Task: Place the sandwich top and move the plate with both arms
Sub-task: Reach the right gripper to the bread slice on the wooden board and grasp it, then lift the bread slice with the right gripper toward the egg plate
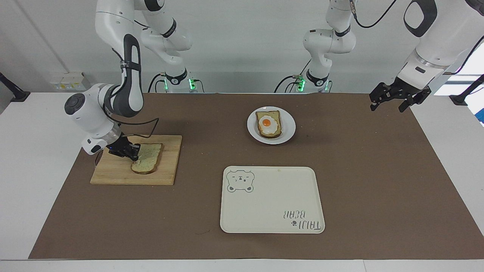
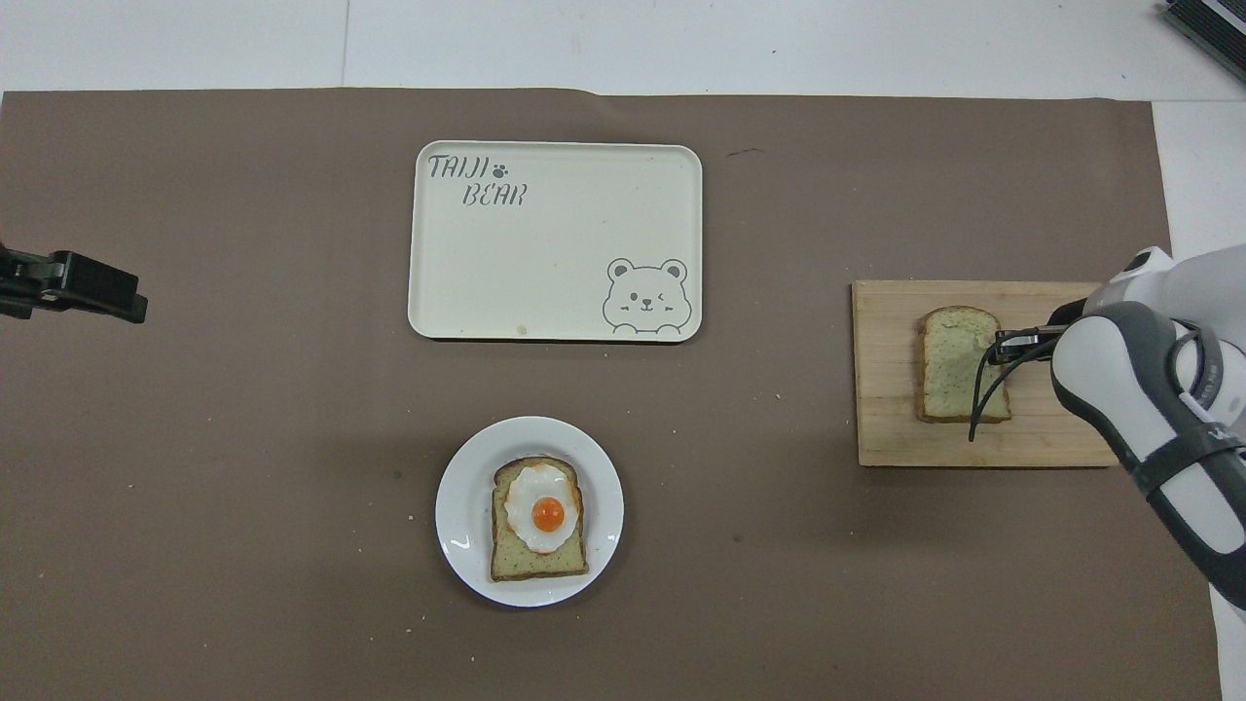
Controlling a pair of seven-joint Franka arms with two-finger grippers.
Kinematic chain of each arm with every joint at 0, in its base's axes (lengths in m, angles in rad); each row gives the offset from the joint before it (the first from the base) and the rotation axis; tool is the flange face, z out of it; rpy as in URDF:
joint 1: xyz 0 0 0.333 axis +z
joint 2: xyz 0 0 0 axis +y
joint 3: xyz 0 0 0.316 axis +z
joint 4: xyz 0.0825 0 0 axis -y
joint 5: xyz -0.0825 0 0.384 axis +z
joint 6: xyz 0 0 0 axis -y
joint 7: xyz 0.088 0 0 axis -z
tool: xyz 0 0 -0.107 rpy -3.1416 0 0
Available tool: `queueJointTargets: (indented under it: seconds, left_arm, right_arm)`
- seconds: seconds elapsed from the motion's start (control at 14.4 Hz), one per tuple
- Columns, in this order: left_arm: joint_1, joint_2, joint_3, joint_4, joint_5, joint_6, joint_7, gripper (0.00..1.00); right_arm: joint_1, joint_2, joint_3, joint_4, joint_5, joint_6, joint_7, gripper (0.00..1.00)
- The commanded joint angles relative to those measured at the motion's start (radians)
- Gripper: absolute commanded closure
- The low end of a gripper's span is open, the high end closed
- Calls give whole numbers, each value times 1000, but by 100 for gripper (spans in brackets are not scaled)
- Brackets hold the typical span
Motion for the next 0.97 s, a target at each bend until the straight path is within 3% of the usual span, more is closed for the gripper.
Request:
queueJointTargets:
  seconds: [0.0, 0.28, 0.9]
  left_arm:
    - [9, -9, -4, -5, -14, -14, 13, 0]
    - [9, -9, -2, -5, -14, -15, 13, 0]
    - [9, -9, -4, -5, -14, -15, 13, 0]
  right_arm:
    - [-13, 8, 11, -15, 24, 26, 6, 100]
    - [-15, 5, 11, 6, 24, 9, -2, 100]
    - [-13, -61, 10, 158, 24, -233, 3, 100]
